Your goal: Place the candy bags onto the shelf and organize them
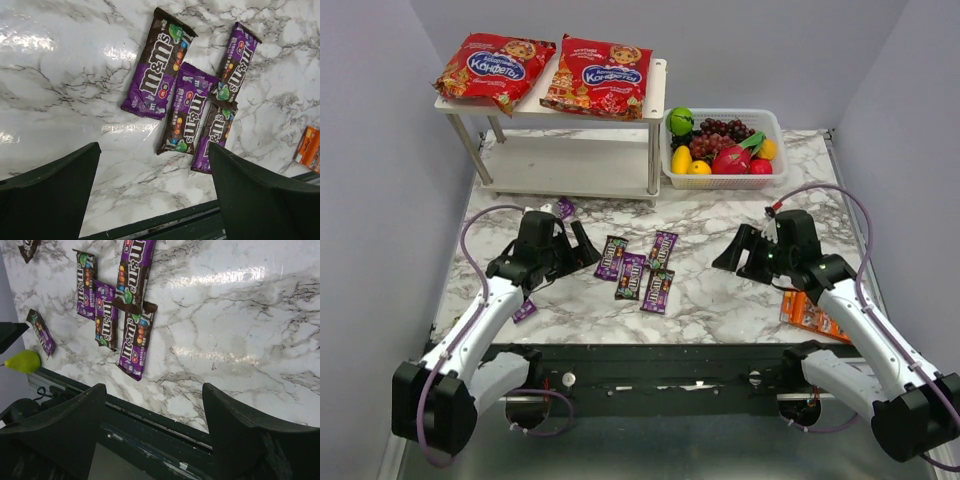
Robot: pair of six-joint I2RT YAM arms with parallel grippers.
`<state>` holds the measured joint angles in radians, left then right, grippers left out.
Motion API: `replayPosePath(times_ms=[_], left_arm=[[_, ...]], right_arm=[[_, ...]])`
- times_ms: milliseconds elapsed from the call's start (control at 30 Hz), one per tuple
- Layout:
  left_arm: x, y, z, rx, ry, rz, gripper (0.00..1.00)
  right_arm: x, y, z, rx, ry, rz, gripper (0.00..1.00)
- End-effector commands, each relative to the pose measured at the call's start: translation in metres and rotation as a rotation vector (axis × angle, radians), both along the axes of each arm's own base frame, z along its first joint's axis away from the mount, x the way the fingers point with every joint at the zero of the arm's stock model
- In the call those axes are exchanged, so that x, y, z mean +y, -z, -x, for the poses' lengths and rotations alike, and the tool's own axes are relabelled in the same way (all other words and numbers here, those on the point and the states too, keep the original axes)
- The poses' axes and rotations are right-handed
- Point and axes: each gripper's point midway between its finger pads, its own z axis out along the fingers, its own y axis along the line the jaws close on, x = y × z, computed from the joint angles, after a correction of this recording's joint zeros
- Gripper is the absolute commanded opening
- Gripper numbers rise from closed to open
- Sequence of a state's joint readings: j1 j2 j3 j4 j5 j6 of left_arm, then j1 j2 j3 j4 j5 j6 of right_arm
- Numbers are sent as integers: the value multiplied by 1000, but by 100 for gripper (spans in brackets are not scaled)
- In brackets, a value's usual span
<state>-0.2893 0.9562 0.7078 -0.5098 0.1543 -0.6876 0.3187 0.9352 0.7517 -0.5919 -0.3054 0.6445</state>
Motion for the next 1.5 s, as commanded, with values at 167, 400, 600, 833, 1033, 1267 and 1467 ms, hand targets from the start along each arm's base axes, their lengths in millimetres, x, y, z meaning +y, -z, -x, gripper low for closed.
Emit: replayPosePath(times_ms=[167,400,600,833,1033,1267,1467], left_arm=[[-31,56,-32,82,20,120,98],[-35,69,-59,52,70,69,94],[-32,82,-63,89,101,8,81],[-37,96,-54,128,200,-4,64],[-42,109,-51,189,227,8,54],[-39,120,-45,234,210,1,20],[-33,114,-47,221,188,-30,0]], right_arm=[[3,22,12,62,-34,-15,85],[4,30,15,78,-63,-3,85],[0,35,20,84,-68,15,85],[-4,44,25,105,-51,30,84],[-8,51,32,124,-46,44,84],[-11,52,34,127,-39,58,84],[-12,55,35,139,-33,64,84]])
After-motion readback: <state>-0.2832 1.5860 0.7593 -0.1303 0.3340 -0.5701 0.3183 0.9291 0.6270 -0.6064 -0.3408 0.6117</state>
